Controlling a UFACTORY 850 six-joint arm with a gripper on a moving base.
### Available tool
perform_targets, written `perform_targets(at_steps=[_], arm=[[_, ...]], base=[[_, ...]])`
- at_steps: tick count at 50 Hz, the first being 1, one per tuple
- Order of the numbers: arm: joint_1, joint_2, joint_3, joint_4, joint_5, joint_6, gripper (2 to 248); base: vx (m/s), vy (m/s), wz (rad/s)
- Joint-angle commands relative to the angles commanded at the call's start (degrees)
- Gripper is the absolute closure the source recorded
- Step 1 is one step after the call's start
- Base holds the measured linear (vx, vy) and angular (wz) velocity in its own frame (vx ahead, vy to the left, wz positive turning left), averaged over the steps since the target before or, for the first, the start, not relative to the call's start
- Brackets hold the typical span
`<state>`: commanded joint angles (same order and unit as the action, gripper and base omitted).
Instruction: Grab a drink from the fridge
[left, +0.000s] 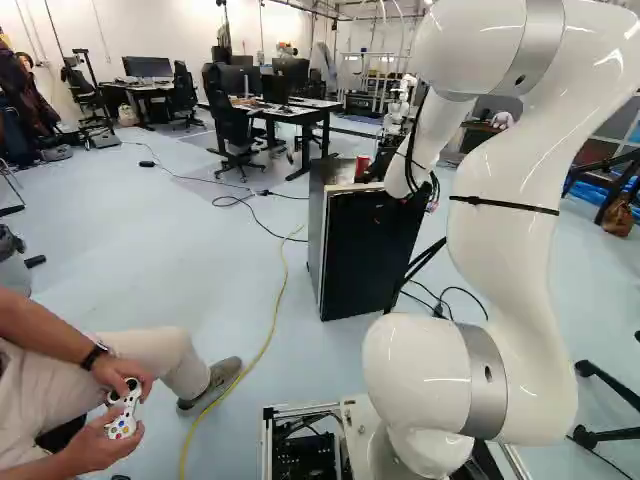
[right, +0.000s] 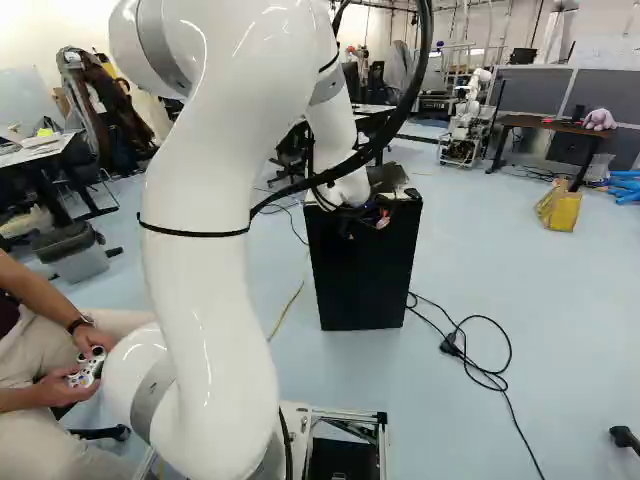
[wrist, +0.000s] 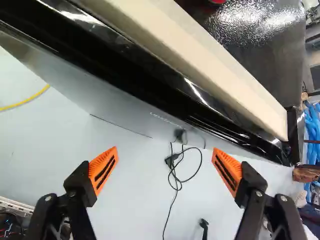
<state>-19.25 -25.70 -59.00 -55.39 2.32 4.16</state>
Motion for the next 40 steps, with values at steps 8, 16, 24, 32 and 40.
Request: perform_targets(at_steps=[8, 16, 24, 32, 40], arm=[[0.26, -0.26, -0.35, 0.00, 0.00, 0.00, 3], [0.49, -0.42, -0.57, 0.00, 0.00, 0.00, 3], [0.71, -0.56, -0.74, 0.00, 0.00, 0.00, 3], [0.90, -0.65, -0.87, 0.00, 0.00, 0.00, 3], [0.93, -0.66, -0.89, 0.00, 0.00, 0.00, 3]], base=[[0.000, 0.000, 0.000], [0.000, 0.000, 0.000], [0.000, 0.000, 0.000], [0.000, 0.000, 0.000], [0.000, 0.000, 0.000]])
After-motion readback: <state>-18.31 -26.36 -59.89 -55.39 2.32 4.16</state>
